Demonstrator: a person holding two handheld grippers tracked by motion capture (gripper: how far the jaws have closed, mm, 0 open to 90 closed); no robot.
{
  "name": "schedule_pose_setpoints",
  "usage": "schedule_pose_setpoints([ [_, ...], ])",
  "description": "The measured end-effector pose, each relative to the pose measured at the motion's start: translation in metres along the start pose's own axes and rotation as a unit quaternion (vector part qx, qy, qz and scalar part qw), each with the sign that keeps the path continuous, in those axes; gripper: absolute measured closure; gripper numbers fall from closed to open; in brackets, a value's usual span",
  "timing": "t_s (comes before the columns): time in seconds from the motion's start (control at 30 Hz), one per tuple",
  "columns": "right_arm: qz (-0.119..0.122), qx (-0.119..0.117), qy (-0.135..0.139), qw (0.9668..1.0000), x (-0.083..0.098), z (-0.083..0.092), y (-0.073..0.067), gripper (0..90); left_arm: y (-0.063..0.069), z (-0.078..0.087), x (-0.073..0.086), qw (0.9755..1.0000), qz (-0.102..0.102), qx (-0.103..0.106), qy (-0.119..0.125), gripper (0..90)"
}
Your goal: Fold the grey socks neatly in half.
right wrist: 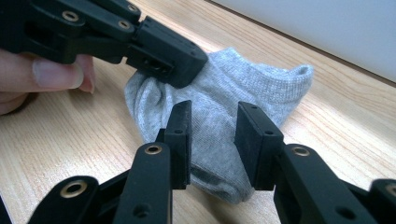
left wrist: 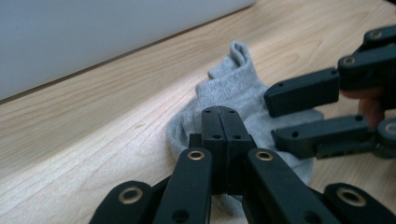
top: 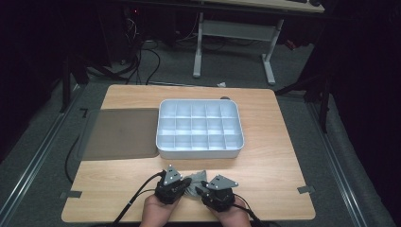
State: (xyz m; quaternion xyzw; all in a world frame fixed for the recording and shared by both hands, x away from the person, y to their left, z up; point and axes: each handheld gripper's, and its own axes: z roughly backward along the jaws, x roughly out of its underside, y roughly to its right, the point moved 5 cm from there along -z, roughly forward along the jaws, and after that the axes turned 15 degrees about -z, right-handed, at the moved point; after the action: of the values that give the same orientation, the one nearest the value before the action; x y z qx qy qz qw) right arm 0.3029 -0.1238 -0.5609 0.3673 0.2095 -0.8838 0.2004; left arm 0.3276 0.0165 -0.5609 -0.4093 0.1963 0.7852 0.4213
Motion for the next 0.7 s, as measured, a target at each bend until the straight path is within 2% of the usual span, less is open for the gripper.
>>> schedule_pose_setpoints([
  [0.1, -0.006, -0.002, 0.006, 1.0000, -0.003, 0.004, -0.002, 59.6, 0.000, 0.000, 0.001, 1.0000, -0.003, -0.004, -0.002, 90.0],
  [0.17, -0.020, -0.011, 0.023, 0.9995, -0.007, 0.012, -0.002, 56.0, 0.000, 0.000, 0.001, 1.0000, -0.002, -0.004, -0.002, 90.0],
  [0.33, -0.048, 0.007, 0.056, 0.9972, -0.013, 0.029, 0.005, 58.8, -0.001, 0.001, 0.003, 1.0000, 0.002, 0.000, 0.000, 90.0],
  [0.43, -0.060, 0.016, 0.044, 0.9971, -0.011, 0.028, 0.011, 60.1, -0.001, 0.001, 0.003, 1.0000, 0.003, 0.000, 0.000, 90.0],
  [0.5, -0.078, 0.019, 0.035, 0.9961, -0.009, 0.024, 0.015, 59.0, -0.001, 0.001, 0.003, 1.0000, 0.002, -0.001, 0.000, 90.0],
  [0.6, -0.110, 0.001, 0.019, 0.9938, -0.008, 0.017, 0.017, 51.9, -0.001, 0.001, 0.003, 1.0000, 0.002, -0.002, 0.000, 90.0],
  [0.7, -0.117, -0.004, -0.001, 0.9931, -0.006, 0.010, 0.016, 52.7, 0.000, 0.001, 0.002, 1.0000, 0.000, -0.004, 0.001, 90.0],
])
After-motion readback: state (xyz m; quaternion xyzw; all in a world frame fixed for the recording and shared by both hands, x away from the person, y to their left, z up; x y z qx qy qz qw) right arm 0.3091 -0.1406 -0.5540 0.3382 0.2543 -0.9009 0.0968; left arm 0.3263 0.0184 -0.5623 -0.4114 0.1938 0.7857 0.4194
